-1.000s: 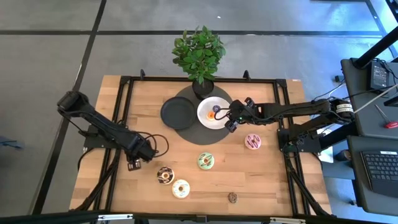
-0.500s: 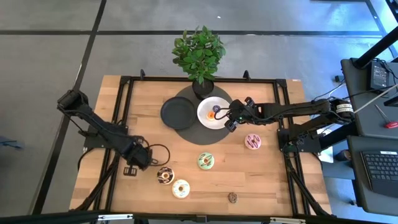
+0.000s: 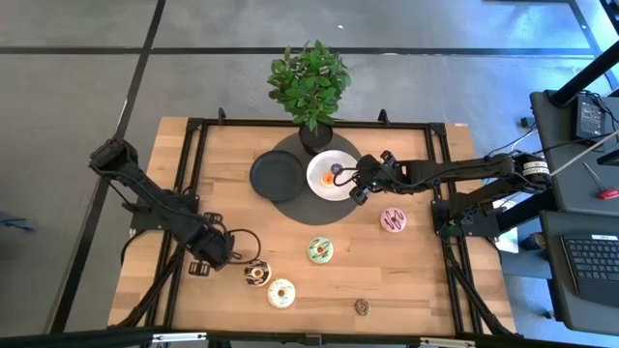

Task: Pick & Place donuts
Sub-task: Put the small black donut on the white plate

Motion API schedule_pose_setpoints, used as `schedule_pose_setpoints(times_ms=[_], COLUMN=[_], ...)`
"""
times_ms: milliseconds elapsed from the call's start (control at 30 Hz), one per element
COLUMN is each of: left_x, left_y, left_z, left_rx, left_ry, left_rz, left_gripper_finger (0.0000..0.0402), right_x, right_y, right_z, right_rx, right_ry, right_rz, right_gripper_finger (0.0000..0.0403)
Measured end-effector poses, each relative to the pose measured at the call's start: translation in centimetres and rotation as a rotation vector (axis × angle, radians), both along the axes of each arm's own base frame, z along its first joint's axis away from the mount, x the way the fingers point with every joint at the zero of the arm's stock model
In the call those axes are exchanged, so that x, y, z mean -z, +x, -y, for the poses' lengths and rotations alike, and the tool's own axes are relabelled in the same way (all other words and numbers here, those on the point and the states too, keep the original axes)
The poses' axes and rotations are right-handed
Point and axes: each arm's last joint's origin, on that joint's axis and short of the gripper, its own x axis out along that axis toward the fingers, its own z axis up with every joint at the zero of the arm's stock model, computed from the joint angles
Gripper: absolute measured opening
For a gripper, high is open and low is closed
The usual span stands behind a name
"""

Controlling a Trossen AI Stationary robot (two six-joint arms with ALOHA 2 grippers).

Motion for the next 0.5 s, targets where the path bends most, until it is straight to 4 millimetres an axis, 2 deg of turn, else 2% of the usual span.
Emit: schedule_pose_setpoints(times_ms=[233,500], left_x=[0.1,1.5], left_y=[-0.3,-0.1], left_z=[-0.2,-0.1], left_rx=[-0.014,0.014], left_ry=[0.033,0.102], left_rz=[-0.041,-0.131], left_gripper_finger=[0.0121,0.0118], right_x=[0.0,0.0], right_y=[0.0,0.0], right_z=[0.0,0.0], right_rx=[0.001,0.001], right_ry=[0.0,0.0], right_rz=[0.001,0.003], right_gripper_finger=[0.0142,0.0142])
